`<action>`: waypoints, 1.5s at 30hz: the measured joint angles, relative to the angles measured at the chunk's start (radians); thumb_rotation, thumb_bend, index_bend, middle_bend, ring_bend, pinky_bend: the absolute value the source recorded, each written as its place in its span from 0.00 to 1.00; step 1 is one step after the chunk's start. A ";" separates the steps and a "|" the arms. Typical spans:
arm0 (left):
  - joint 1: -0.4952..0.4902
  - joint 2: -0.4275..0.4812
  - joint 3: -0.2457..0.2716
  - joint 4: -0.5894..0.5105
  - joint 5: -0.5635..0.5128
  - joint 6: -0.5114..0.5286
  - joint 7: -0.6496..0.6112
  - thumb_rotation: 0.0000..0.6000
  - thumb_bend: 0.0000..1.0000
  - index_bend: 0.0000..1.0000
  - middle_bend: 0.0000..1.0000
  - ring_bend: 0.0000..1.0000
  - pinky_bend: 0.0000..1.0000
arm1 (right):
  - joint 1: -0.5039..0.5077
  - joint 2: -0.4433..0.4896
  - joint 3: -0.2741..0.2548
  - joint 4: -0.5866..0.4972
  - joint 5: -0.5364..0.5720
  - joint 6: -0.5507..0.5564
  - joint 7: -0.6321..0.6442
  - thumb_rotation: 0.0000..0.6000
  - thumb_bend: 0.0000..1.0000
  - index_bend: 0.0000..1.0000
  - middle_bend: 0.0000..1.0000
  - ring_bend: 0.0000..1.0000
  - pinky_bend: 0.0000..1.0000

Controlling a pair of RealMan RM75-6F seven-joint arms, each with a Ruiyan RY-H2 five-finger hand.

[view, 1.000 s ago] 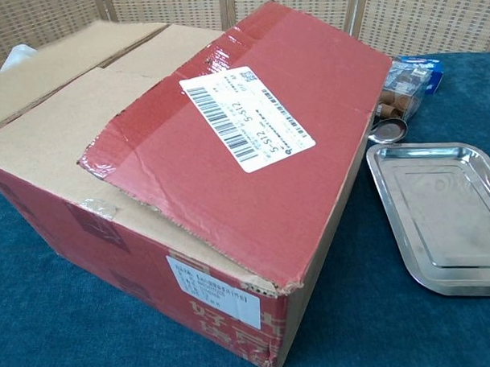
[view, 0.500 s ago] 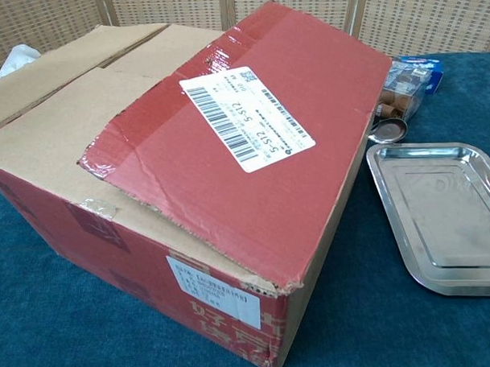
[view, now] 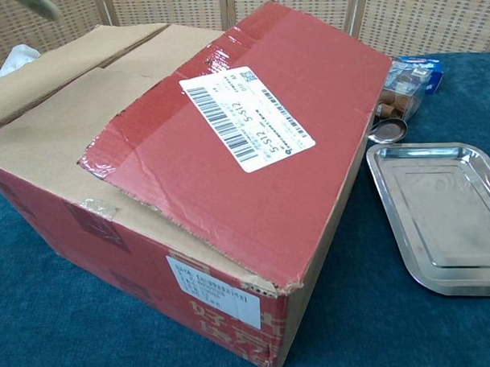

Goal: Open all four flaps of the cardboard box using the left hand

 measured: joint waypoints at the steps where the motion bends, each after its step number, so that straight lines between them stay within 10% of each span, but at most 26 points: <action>1: -0.010 0.004 -0.001 -0.010 -0.001 -0.013 0.016 1.00 0.11 0.18 0.06 0.00 0.00 | 0.000 0.000 0.000 0.000 0.000 0.000 0.000 1.00 0.00 0.00 0.00 0.00 0.21; 18: -0.170 -0.058 -0.048 -0.127 -0.179 -0.211 0.313 1.00 0.07 0.13 0.09 0.02 0.00 | -0.003 0.010 0.008 0.000 0.010 0.010 0.023 1.00 0.00 0.00 0.00 0.00 0.21; 23: -0.193 -0.125 -0.064 -0.130 -0.215 -0.188 0.383 1.00 0.07 0.00 0.00 0.00 0.00 | -0.005 0.012 0.007 0.000 0.007 0.012 0.027 1.00 0.00 0.00 0.00 0.00 0.21; 45: -0.276 -0.456 -0.103 0.002 -0.238 -0.033 0.453 0.99 0.07 0.00 0.00 0.00 0.00 | -0.008 0.016 0.005 -0.001 -0.003 0.020 0.033 1.00 0.00 0.00 0.00 0.00 0.21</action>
